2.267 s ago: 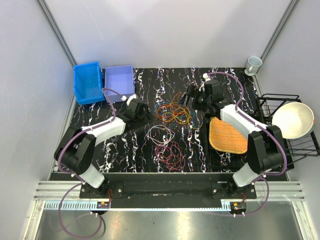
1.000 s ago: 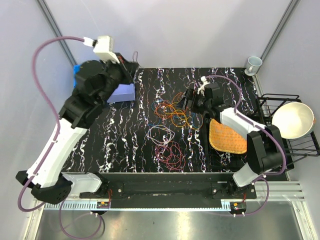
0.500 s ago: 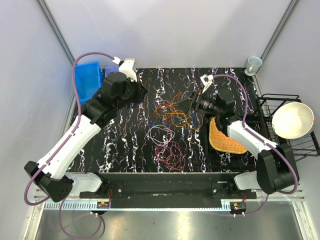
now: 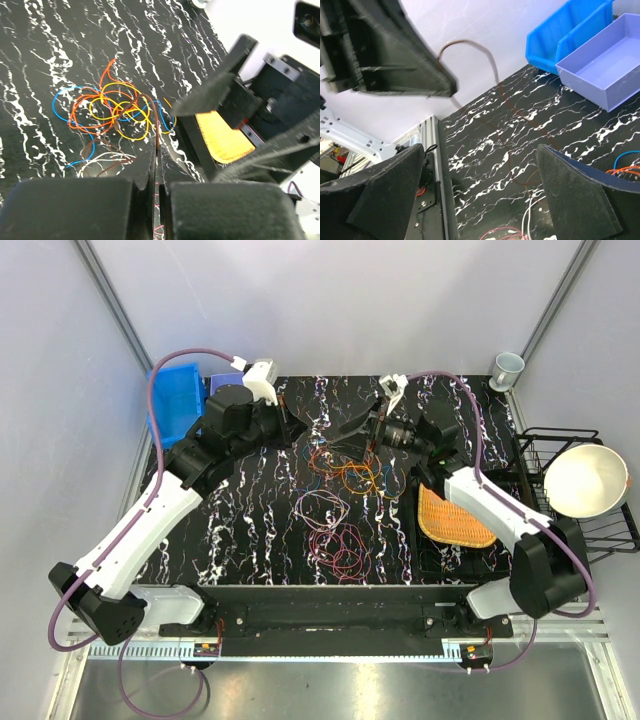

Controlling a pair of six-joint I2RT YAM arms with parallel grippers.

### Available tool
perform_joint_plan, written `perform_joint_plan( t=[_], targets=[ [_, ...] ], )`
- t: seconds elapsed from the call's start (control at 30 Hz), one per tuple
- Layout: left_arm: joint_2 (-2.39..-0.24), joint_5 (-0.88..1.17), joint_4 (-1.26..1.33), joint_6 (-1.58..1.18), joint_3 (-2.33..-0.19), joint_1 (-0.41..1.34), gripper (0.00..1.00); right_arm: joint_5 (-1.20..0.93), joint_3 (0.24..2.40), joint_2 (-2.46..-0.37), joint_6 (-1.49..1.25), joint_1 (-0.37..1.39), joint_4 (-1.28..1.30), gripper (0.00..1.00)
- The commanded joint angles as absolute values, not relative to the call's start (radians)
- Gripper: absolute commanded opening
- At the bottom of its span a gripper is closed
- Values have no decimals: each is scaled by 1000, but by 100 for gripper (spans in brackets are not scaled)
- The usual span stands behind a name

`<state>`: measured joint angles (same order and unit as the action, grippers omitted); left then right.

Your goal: Untangle the cables

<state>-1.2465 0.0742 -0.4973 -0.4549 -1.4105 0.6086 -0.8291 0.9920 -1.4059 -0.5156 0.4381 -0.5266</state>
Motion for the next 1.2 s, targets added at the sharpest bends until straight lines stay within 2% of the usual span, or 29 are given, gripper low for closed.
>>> perform_joint_plan(
  t=[0.0,0.27,0.77,1.17],
  targets=[
    [-1230,133,-434,-474,-1420,611,0,-847,1068,-1480,-489,452,-574,100],
    [-1233,149,-426,-488,-1420,612,0,-859,1132,-1574,-476,511,-591,100],
    [-1252,138,-414,-497,-1416,611,0,-870,1154,-1621,-483,540,-630,100],
    [-1247,124,-433,-489,-1430,611,0,-715,1131,-1551,-374,541,-535,100]
  ],
)
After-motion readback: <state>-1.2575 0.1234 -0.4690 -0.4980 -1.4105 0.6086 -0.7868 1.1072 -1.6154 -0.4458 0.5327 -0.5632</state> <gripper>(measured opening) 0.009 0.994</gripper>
